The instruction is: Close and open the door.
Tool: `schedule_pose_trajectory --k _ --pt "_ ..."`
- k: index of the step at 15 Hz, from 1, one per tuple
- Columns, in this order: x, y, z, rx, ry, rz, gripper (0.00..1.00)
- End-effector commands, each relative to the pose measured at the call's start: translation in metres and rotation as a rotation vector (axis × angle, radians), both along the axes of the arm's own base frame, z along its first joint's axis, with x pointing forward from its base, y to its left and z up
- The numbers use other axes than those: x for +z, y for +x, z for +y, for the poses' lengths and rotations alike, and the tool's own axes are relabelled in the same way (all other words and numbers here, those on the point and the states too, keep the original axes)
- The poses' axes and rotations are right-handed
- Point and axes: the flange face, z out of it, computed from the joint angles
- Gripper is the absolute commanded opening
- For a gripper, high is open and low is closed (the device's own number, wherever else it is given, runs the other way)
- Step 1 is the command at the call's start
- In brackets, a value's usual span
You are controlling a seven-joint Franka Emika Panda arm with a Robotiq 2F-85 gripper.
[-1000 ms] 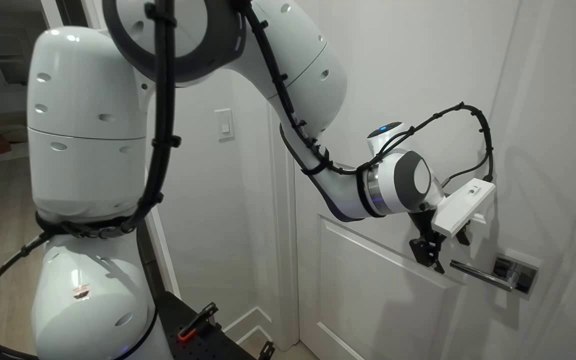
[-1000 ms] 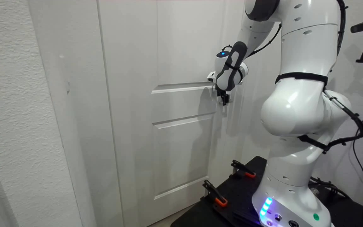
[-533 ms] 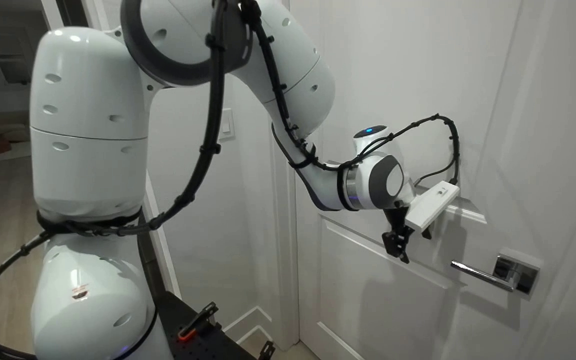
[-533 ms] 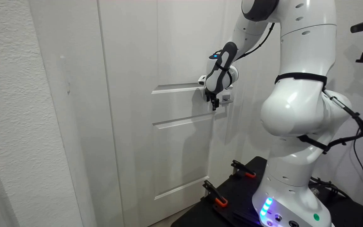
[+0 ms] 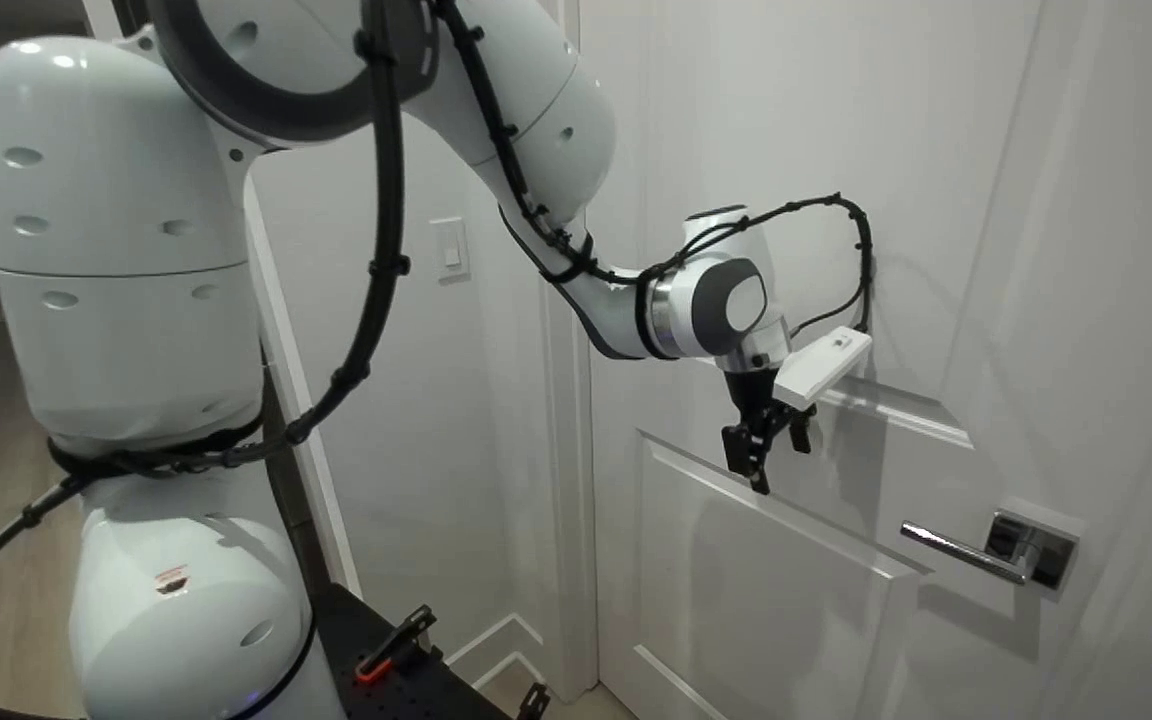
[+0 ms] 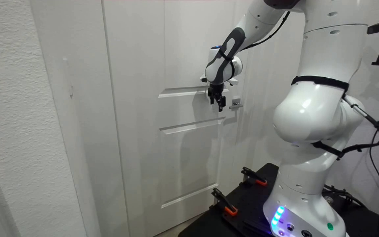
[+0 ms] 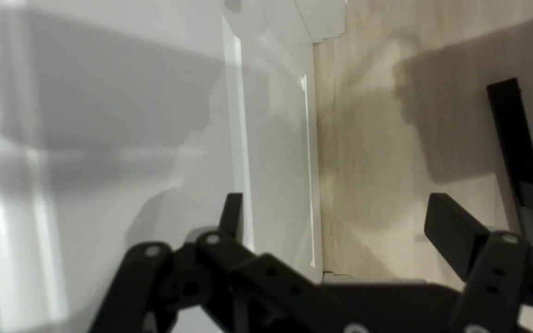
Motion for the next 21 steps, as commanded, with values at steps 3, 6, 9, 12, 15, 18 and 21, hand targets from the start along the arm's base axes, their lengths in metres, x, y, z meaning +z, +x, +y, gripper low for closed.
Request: schedule_pose_trajectory --k 3,6,9,12,15,18,21 --pt "0.061 -0.047 0.047 0.086 -0.014 0.147 1.0" --pt "0.087 -0.071 0.066 0.095 -0.006 0.213 1.0" --pt "0.111 -0.092 0.075 0.082 -0.002 0.255 1.0" --pt "0.13 -0.11 0.077 0.073 0.002 0.276 1.0" --pt "0.146 -0.124 0.069 0.091 0.013 0.286 1.0" --pt "0.156 -0.132 0.056 0.115 0.027 0.284 1.0" --pt "0.154 -0.129 0.051 0.1 0.033 0.275 1.0"
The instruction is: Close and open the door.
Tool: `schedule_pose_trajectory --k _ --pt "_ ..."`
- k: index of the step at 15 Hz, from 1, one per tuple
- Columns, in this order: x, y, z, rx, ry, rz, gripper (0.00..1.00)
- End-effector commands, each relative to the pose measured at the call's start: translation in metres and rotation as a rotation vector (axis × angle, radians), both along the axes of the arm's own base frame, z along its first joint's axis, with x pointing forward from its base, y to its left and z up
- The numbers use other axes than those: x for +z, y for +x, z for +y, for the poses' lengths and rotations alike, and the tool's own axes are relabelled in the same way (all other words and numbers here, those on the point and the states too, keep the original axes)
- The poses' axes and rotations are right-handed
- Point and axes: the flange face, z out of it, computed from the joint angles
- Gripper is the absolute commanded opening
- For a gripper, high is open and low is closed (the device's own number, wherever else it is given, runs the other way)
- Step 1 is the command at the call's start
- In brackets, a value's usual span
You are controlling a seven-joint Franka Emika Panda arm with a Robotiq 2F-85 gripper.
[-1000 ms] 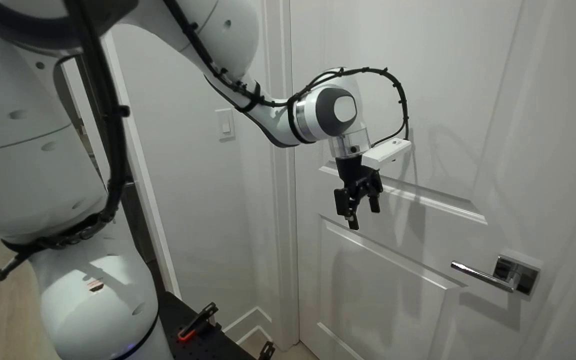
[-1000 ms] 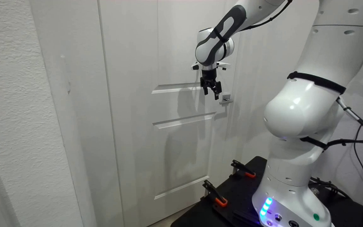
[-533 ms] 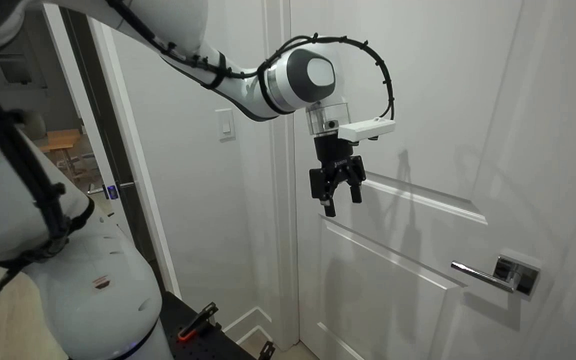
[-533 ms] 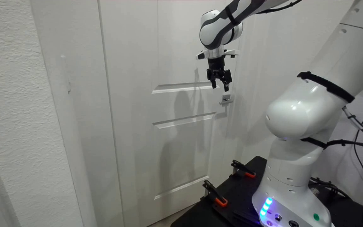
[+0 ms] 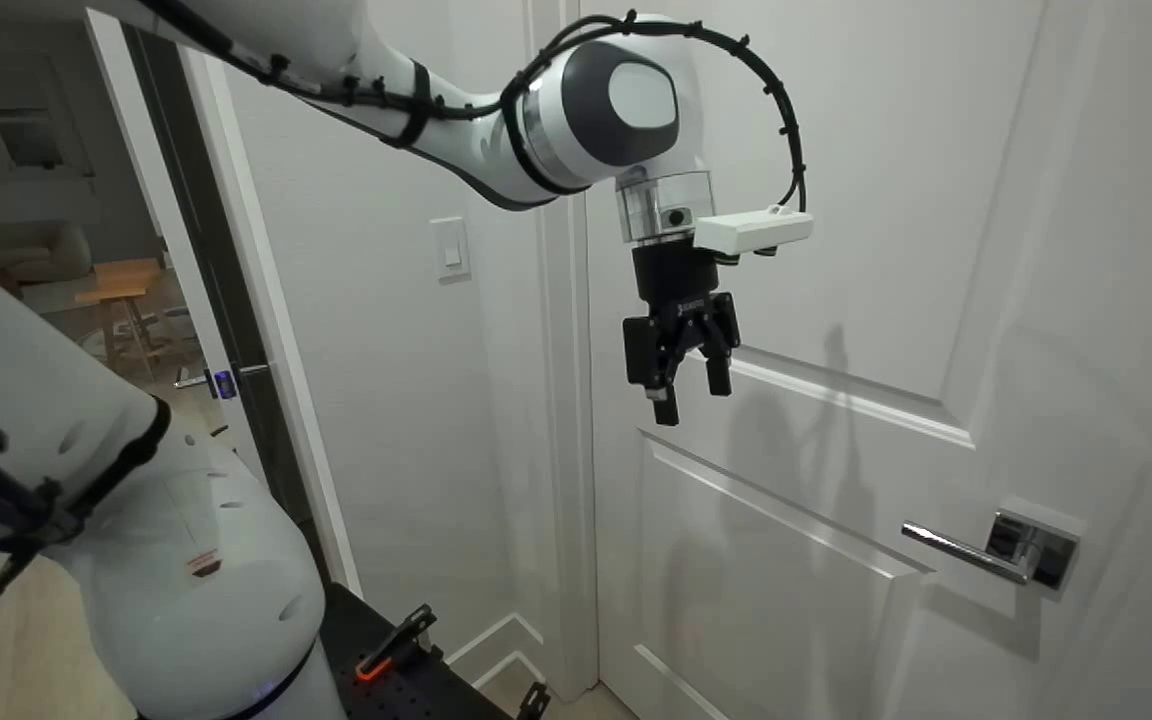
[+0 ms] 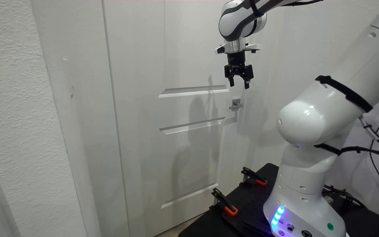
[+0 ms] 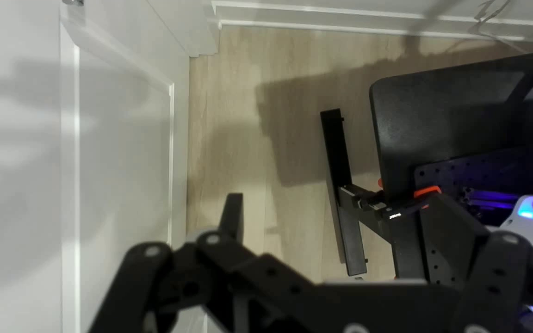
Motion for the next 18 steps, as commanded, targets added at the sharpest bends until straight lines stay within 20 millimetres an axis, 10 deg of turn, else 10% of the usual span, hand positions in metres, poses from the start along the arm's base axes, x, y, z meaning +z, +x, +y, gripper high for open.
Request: schedule_pose_trajectory --k 1,10,18 --pt "0.002 -0.001 -0.002 0.005 0.003 -0.001 1.0" --pt "-0.005 0.004 0.0 0.007 -0.037 -0.026 1.0" --pt "-0.051 0.03 -0.052 -0.037 -0.131 -0.121 1.0"
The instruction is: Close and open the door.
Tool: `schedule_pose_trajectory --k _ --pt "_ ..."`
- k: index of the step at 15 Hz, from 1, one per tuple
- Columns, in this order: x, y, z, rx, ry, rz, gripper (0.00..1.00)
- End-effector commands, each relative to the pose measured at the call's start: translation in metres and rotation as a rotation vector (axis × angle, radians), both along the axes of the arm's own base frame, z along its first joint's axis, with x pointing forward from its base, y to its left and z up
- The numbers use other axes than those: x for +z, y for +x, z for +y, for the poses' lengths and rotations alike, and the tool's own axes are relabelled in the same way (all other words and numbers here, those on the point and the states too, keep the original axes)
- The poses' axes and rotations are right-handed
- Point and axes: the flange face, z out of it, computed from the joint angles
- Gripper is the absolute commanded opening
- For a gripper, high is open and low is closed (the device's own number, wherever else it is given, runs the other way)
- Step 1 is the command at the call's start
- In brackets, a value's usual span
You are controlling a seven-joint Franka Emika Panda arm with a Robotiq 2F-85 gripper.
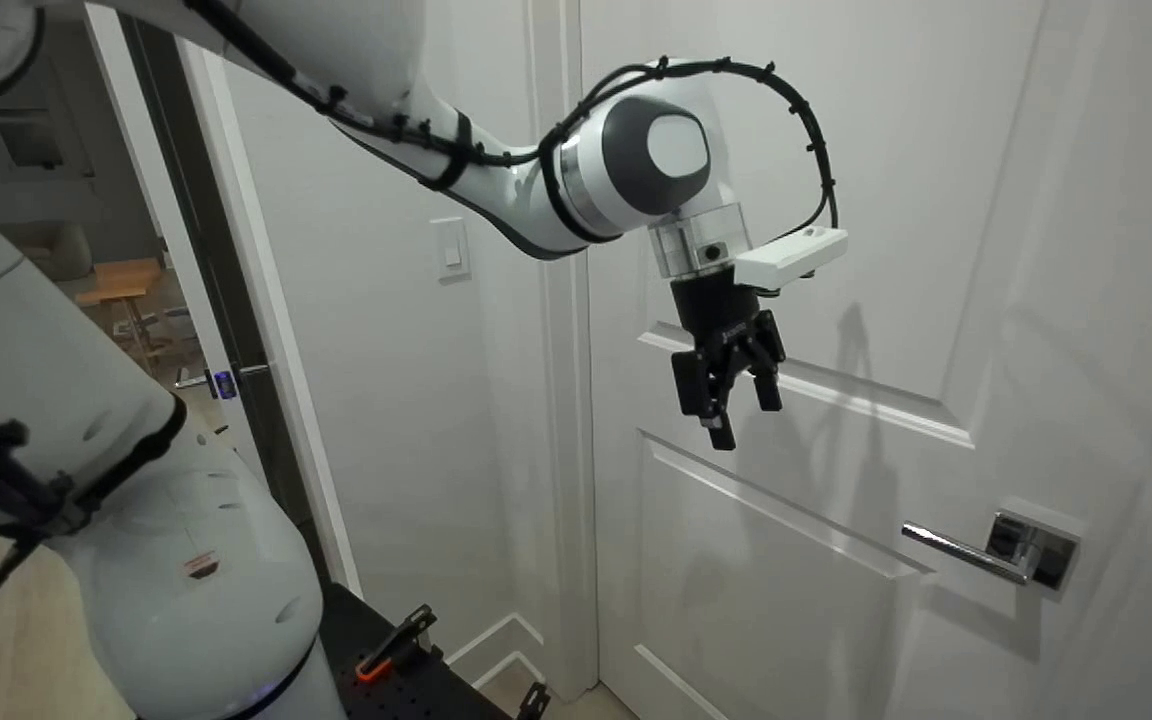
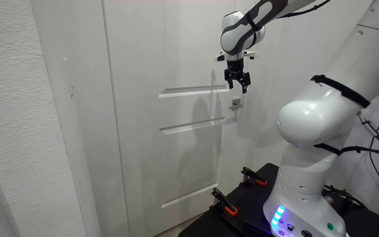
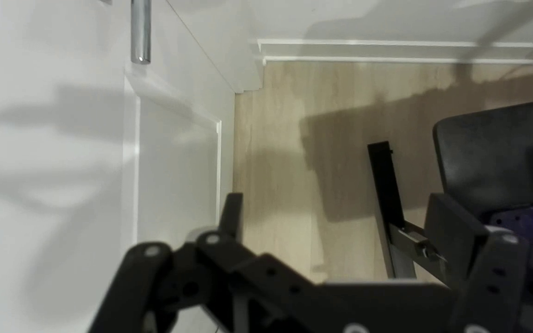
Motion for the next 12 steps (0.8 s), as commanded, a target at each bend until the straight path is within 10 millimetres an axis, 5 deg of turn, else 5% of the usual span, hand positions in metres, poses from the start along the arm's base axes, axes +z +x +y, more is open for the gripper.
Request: schedule_pose_trajectory --k 1,12 --pt "-0.026 0.01 -0.029 -0.031 -0.034 -0.04 1.0" --pt "-0.07 0.014 -0.087 -0.045 -0.123 -0.137 1.0"
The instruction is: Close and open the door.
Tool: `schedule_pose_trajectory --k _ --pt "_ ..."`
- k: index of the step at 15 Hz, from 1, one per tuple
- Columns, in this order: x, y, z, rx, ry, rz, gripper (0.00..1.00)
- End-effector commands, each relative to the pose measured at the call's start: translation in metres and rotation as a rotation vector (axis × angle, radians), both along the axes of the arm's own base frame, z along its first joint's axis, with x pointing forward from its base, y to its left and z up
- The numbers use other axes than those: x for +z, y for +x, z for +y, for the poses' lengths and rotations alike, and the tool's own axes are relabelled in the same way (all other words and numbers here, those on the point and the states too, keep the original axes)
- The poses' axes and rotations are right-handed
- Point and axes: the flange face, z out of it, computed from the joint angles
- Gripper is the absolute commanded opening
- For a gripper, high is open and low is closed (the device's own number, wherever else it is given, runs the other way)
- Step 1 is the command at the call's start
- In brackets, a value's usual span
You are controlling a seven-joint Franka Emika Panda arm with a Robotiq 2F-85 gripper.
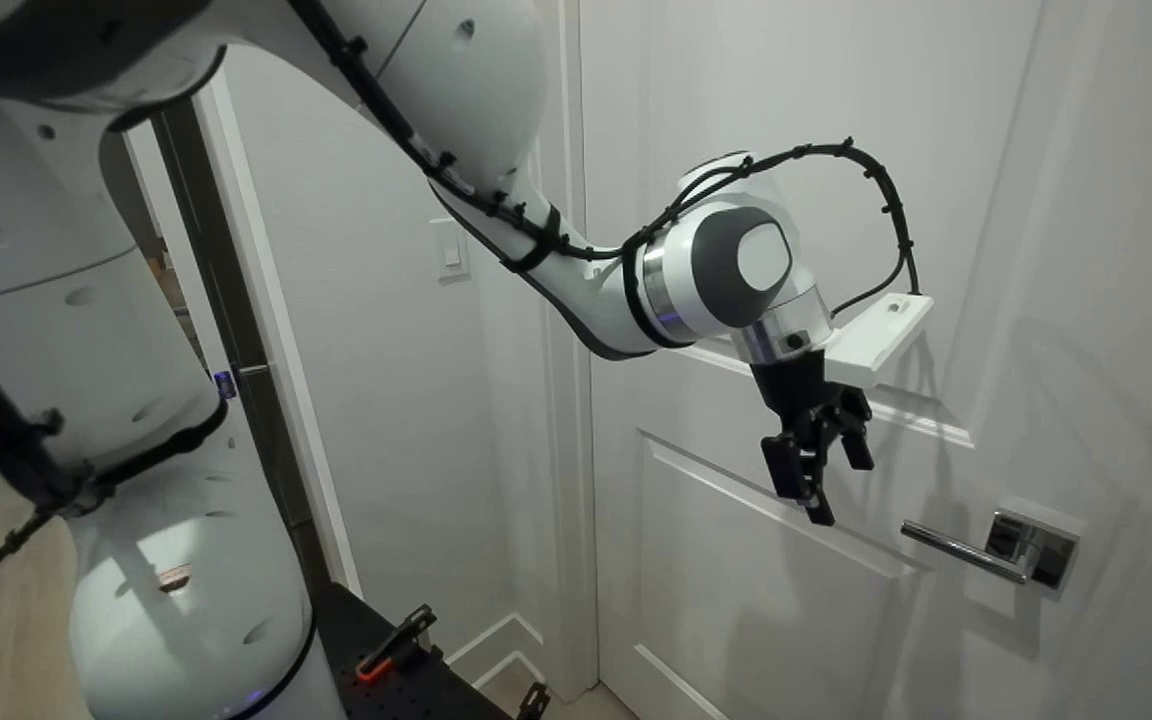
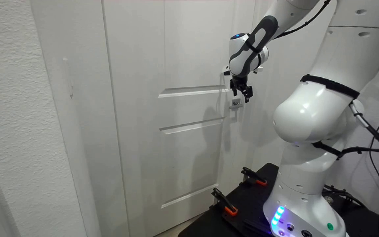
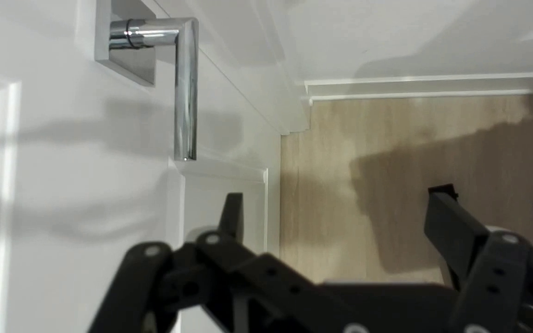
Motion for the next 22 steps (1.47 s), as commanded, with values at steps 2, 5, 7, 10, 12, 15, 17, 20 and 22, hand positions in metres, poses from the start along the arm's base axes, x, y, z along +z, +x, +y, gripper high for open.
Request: schedule_pose_trajectory --k 2,5,7,10,12,15,17,20,22 --pt "-0.009 0.001 -0.016 -0.051 -0.031 -0.061 1.0" --pt "-0.019 0.001 -0.022 -0.058 -0.037 -0.097 1.0" --pt "-0.026 0.002 -0.027 -0.058 -0.05 -0.116 1.0" --pt "-0.038 0.003 -0.033 -0.071 -0.071 -0.147 1.0" --pt "-0.047 0.002 -0.037 -0.082 -0.083 -0.157 1.0" --pt "-0.06 0.001 -0.042 -0.099 -0.088 -0.166 1.0" --pt "-0.065 0.002 -0.044 -0.099 -0.091 -0.192 1.0" --pt "-0.073 0.007 -0.044 -0.073 -0.096 -0.235 1.0" --pt "-0.079 0.012 -0.047 -0.068 -0.1 -0.257 1.0"
